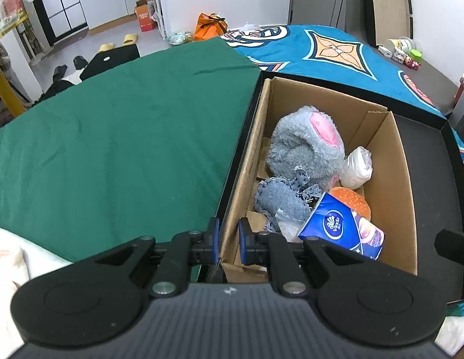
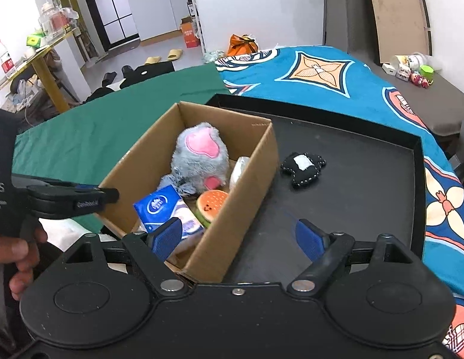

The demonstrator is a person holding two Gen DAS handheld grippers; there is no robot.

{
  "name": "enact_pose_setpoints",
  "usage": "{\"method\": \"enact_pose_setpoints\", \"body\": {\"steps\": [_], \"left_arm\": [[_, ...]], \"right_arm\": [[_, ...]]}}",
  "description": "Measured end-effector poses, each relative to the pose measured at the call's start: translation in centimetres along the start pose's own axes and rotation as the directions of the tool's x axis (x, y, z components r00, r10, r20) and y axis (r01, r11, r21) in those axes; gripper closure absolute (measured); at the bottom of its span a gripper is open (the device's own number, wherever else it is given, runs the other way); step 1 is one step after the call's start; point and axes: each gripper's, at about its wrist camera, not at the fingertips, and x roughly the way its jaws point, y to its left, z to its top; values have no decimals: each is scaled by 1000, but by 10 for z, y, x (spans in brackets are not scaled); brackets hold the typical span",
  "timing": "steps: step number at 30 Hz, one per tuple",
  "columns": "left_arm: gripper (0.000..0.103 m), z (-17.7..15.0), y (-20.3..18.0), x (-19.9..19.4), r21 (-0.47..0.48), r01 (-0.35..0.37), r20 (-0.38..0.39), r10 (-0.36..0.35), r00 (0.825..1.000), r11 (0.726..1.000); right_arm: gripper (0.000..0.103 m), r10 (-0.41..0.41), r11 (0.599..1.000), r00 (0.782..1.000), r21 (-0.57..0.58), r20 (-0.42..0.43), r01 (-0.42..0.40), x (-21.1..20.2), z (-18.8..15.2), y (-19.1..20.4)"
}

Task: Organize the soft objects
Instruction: 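Move the open right gripper over the black-and-white plush on the tray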

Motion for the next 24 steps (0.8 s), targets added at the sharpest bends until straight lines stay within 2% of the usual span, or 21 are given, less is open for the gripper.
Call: {"method": "enact_pose_setpoints", "body": {"steps": [9, 14, 16, 24], "left_arm": [[86, 1, -10, 2, 39, -41, -10, 41, 999, 998], [70, 1, -15, 1, 63, -71, 6, 70, 998, 996], [66, 2, -18, 1, 72, -84, 10, 83, 996, 994], [61, 3, -25, 1, 94, -111, 19, 110, 994, 989]], "right_arm": [[21, 11, 1000, 1000, 29, -3, -11, 5, -5, -21], [21, 15, 999, 1000, 41, 3, -15, 9, -2, -36], [21, 15, 999, 1000, 44, 7, -15, 11, 0, -41], [21, 24, 998, 999, 60, 24, -26, 18, 6, -63]]}}
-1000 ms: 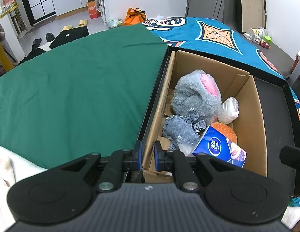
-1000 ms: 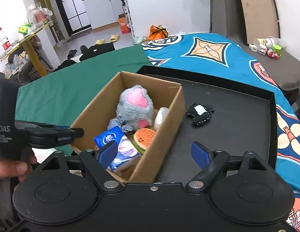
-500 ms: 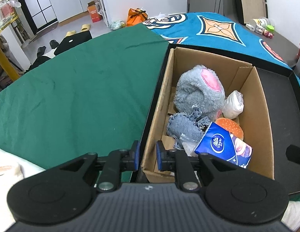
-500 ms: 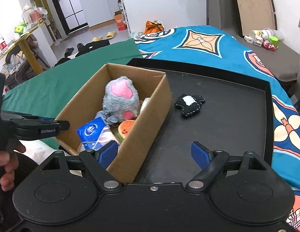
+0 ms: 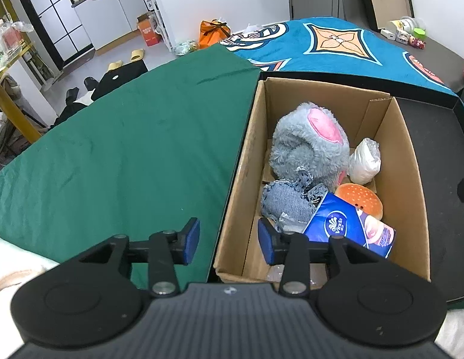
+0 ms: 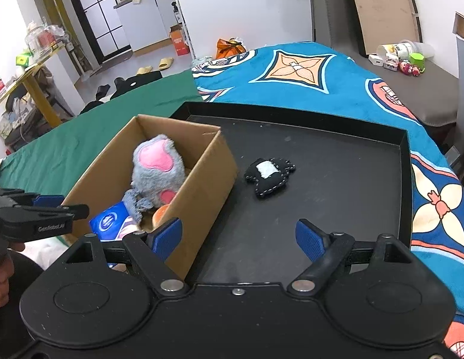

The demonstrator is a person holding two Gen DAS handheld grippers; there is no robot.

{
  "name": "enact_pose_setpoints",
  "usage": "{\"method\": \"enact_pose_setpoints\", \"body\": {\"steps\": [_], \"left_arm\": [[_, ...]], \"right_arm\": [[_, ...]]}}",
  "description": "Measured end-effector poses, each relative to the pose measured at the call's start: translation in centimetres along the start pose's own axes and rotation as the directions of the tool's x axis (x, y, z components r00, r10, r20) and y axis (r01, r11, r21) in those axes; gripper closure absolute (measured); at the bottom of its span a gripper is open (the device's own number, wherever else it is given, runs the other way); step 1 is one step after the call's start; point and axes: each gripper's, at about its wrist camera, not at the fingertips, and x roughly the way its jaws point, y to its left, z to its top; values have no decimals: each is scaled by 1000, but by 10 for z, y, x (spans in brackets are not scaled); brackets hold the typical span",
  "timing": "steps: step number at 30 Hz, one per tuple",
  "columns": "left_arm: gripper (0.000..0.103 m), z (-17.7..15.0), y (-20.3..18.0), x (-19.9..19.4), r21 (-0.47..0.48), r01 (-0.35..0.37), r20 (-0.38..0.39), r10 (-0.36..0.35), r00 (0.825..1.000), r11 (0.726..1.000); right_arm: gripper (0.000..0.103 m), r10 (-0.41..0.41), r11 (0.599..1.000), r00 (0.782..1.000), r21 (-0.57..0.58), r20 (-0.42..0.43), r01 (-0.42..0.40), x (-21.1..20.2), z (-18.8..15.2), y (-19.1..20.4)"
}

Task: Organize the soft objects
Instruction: 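Move the open right gripper over the black-and-white plush on the tray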

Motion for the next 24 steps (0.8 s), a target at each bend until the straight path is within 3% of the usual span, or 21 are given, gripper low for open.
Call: {"method": "enact_pose_setpoints", "body": {"steps": [13, 20, 24], "left_arm": [[49, 1, -11, -1, 41, -63, 9, 62, 998, 997], [34, 2, -18, -1, 63, -96, 23, 95, 995, 993], [30, 2, -26, 0, 96, -123, 32, 121, 992, 988]], "right_arm": [[20, 27, 998, 998, 61, 51, -30, 19, -9, -26], [18, 39, 994, 996, 101, 80, -47, 31, -7, -38], [18, 41, 994, 995, 94, 94, -50, 40, -6, -41]]}}
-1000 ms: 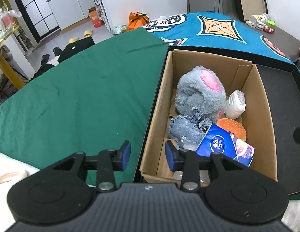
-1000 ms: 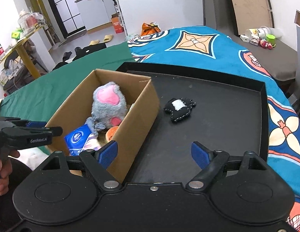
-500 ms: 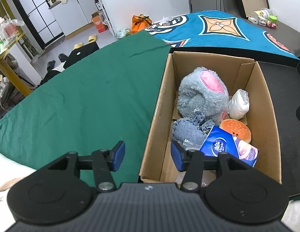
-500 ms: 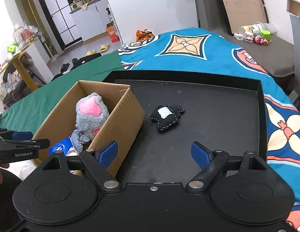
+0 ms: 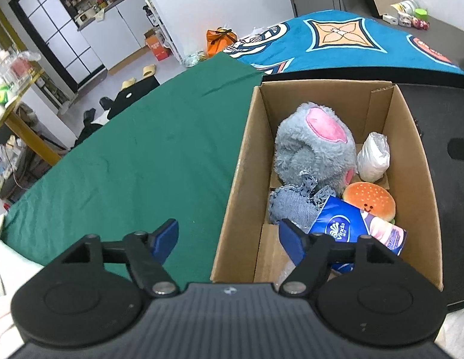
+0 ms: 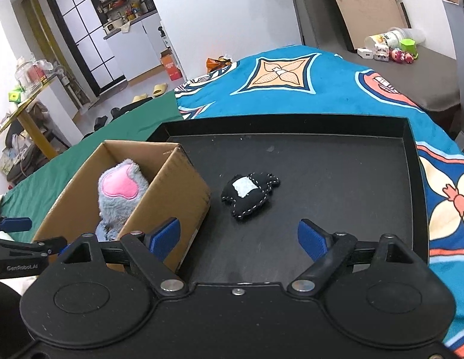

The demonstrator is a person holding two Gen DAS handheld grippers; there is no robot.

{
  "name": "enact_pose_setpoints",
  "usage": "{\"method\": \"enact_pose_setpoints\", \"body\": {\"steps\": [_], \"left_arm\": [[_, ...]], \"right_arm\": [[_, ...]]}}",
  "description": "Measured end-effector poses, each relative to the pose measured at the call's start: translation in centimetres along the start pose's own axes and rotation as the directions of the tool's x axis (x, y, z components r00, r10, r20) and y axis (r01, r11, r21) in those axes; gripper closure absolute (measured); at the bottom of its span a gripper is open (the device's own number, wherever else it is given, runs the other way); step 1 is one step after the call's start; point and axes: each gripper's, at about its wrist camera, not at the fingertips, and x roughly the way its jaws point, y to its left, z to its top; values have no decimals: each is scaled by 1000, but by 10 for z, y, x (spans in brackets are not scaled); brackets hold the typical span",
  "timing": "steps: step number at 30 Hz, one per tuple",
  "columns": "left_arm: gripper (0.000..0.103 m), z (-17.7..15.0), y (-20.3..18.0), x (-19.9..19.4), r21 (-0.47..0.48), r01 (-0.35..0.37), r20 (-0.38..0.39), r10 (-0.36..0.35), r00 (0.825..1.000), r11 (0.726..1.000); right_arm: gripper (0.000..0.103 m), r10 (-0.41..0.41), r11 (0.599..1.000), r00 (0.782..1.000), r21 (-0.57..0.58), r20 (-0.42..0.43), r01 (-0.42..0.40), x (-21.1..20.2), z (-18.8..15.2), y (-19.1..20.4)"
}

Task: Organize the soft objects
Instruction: 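Move the open right gripper over the black-and-white plush on the tray, then close the right gripper on the black-and-white plush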

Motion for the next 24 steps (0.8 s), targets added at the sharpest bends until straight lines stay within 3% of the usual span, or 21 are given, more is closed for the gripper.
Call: {"method": "enact_pose_setpoints", "body": {"steps": [10, 24], "left_arm": [[30, 5, -9, 9, 19, -45, -30, 45, 999, 999], [30, 6, -15, 12, 33, -93, -43, 94, 995, 995]], "right_arm": [[38, 10, 1000, 1000, 0, -9, -10, 27, 4, -9], [44, -16, 998, 1000, -55, 3, 16, 68, 20, -12]]}}
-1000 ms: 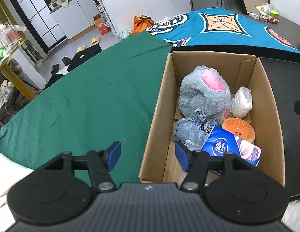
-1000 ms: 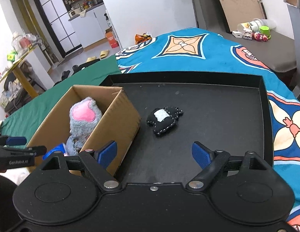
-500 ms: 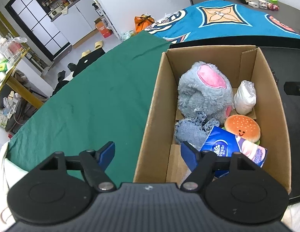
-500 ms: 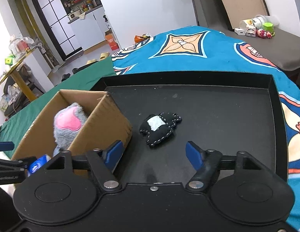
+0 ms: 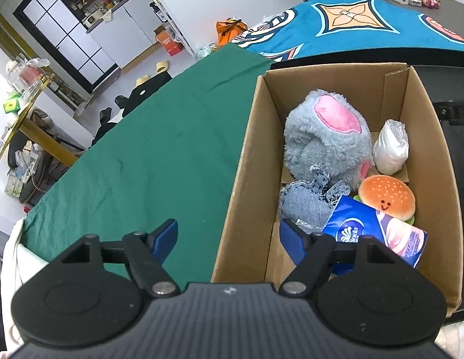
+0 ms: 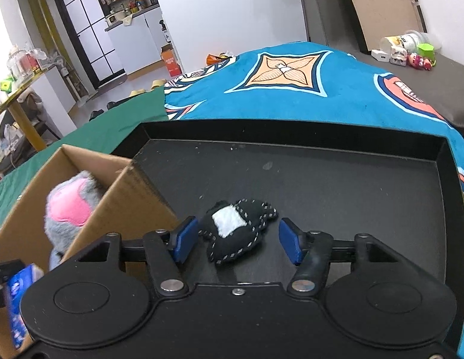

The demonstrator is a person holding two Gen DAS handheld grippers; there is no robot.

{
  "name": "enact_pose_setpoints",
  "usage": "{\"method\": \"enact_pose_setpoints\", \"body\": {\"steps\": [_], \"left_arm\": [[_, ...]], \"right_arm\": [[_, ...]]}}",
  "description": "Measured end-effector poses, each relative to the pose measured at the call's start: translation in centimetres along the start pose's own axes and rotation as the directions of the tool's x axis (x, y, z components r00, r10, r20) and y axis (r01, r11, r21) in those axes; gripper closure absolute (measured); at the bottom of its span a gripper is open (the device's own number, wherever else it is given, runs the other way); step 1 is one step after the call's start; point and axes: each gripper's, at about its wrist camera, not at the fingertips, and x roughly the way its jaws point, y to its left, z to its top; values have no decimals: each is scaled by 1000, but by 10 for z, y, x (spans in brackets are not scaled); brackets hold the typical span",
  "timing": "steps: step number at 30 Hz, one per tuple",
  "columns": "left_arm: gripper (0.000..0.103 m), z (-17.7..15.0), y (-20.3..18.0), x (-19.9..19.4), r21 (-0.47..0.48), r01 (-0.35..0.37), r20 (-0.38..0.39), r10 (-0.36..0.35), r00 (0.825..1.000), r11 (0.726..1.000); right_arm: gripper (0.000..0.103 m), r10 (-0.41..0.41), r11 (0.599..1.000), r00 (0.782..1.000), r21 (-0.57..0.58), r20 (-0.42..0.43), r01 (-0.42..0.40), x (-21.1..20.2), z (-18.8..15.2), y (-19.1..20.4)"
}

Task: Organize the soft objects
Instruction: 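Close the right gripper on the black-and-white plush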

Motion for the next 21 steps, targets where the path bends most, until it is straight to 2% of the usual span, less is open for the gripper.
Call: {"method": "enact_pose_setpoints", "body": {"steps": [5, 6, 7, 8, 10, 12, 21], "left_arm": [[30, 0, 1, 1, -6, -4, -4, 4, 1000, 1000], [30, 1, 1, 1, -3, -7, -6, 7, 1000, 1000], [30, 1, 0, 1, 0, -9, -7, 9, 1000, 1000], [30, 1, -2, 2, 3, -11, -8, 11, 1000, 1000], [30, 1, -2, 2, 7, -18, -9, 18, 1000, 1000], [30, 1, -3, 2, 7, -19, -9, 19, 1000, 1000], [30, 1, -1, -2, 1, -18, -3, 18, 1000, 1000]], "right_arm": [[47, -17, 997, 1000, -69, 13, 18, 7, 0, 7], [52, -15, 997, 1000, -79, 2, 15, 8, -1, 8], [64, -12, 996, 1000, -86, -16, 10, 10, -2, 9], [71, -14, 995, 999, -96, -39, 10, 12, -5, 10], [75, -24, 992, 999, -122, -43, 19, 12, -9, 12], [77, -30, 990, 998, -137, -51, 23, 9, -10, 13], [81, -56, 997, 996, -59, -72, 52, -14, -15, 0]]}}
